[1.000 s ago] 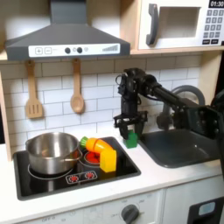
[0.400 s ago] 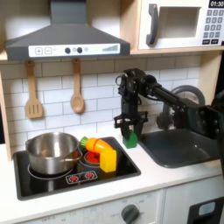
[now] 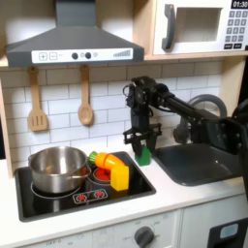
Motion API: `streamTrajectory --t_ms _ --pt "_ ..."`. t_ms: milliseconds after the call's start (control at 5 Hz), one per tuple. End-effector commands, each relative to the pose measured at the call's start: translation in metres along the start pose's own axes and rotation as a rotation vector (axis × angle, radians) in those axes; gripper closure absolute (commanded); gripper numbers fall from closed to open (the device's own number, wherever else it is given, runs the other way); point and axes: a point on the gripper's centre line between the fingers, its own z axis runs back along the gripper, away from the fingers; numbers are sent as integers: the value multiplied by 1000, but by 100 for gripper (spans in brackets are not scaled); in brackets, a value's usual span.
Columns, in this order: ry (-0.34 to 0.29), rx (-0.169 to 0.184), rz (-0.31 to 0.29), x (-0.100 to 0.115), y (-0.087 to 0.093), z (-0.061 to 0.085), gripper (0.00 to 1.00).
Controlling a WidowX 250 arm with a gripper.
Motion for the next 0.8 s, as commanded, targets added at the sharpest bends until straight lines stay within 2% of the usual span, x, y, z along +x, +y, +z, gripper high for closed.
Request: streamTrajectory --t_ms 0,400,600 --pt "4 -2 0 -25 13 5 100" --pt "4 1 -4 -57 24 9 100" --pt "-2 -19 -12 -74 20 14 100"
